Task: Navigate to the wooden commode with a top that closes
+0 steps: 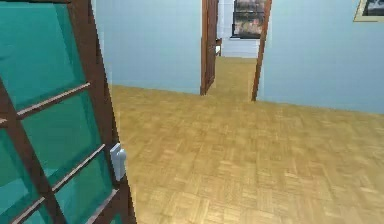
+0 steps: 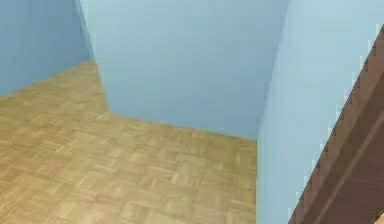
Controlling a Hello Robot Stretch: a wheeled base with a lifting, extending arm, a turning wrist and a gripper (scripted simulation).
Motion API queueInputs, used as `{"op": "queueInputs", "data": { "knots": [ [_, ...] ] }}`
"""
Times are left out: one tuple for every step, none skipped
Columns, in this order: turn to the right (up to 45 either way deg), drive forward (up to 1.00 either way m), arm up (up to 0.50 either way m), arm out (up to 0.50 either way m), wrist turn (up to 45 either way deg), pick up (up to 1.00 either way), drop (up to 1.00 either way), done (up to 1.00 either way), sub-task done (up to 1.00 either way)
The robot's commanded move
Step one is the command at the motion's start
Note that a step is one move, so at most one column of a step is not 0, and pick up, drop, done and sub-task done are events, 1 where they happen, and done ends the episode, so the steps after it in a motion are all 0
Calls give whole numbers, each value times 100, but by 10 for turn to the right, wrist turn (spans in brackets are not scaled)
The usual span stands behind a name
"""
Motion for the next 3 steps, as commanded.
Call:
{"op": "queueInputs", "data": {
  "knots": [
    [450, 0, 0, 0, 0, 0, 0, 0, 0],
    [420, 0, 0, 0, 0, 0, 0, 0, 0],
    [0, 15, 0, 0, 0, 0, 0, 0, 0]
  ]
}}
